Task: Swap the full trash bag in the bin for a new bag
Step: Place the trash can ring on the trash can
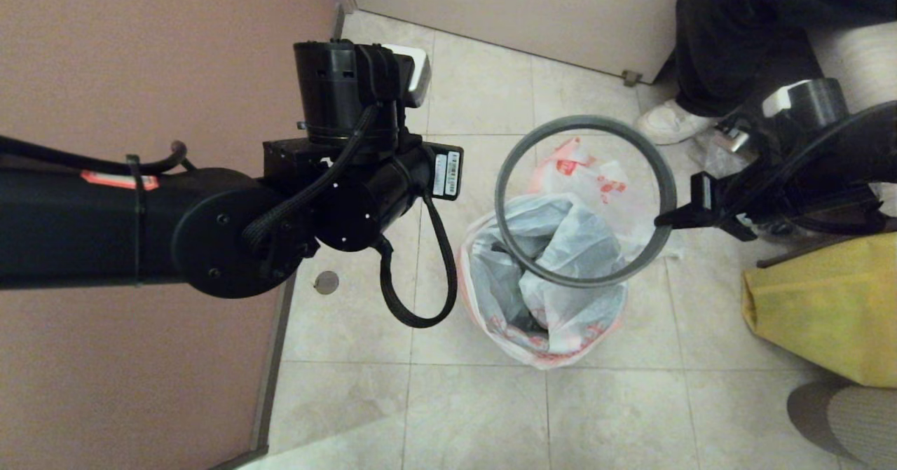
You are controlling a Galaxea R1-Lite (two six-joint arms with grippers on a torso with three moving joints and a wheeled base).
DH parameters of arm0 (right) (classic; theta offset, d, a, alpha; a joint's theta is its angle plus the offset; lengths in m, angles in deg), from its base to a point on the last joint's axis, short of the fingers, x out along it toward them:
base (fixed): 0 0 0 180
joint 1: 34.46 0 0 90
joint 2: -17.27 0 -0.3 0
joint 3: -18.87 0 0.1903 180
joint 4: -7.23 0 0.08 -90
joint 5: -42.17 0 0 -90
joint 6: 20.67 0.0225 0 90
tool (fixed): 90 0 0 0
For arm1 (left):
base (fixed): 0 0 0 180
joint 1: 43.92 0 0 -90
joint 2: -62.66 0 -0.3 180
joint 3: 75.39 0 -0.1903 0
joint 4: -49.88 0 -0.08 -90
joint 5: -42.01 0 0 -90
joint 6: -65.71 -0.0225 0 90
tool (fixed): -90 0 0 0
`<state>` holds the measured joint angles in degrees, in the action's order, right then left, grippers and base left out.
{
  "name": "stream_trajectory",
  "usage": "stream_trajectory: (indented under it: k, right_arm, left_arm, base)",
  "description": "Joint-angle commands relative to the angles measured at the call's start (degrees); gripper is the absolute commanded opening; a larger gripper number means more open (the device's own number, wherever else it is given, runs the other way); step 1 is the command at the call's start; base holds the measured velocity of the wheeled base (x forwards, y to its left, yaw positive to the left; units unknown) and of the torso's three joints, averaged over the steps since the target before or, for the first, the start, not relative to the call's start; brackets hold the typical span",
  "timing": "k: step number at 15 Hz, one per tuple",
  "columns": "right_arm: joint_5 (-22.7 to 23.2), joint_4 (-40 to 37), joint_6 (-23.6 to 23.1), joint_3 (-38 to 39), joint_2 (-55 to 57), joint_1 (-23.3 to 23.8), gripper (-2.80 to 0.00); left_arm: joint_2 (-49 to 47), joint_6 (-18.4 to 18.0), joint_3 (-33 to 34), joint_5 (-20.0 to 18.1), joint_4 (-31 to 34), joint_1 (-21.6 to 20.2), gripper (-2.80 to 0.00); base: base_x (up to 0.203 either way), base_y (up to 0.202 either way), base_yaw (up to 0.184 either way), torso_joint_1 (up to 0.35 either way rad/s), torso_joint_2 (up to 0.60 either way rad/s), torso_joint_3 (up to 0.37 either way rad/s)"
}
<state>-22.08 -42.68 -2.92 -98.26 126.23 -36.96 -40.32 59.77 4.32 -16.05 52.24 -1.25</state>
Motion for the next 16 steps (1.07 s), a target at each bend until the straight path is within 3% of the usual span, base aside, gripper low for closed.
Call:
stream_trajectory:
  k: [1, 4, 9, 16]
  right_arm:
    - [1.1, -1.6, 0.1, 3.6, -0.5, -1.7, -2.8]
    - [4.6, -1.5, 1.9, 10.0, -1.4, -3.5, -2.8]
    - [6.8, 2.6, 1.9, 9.7, 5.6, -4.7, -2.8]
    - [2.4, 6.5, 1.9, 6.8, 10.6, -4.6, -2.8]
  left_arm:
    - [-0.8, 0.0, 0.1, 0.2, -0.2, 0.0, -2.8]
    - [-0.9, 0.0, 0.0, 0.2, -0.2, 0.0, -2.8]
    - [-1.5, 0.0, -0.2, 0.2, -0.2, -0.1, -2.8]
    - [-2.4, 0.1, -0.2, 0.2, -0.3, 0.0, -2.8]
  base:
    - [0.0, 0.0, 0.0, 0.0, 0.0, 0.0]
    - [0.0, 0.0, 0.0, 0.0, 0.0, 0.0]
    - [0.0, 0.0, 0.0, 0.0, 0.0, 0.0]
    - [0.0, 0.0, 0.0, 0.0, 0.0, 0.0]
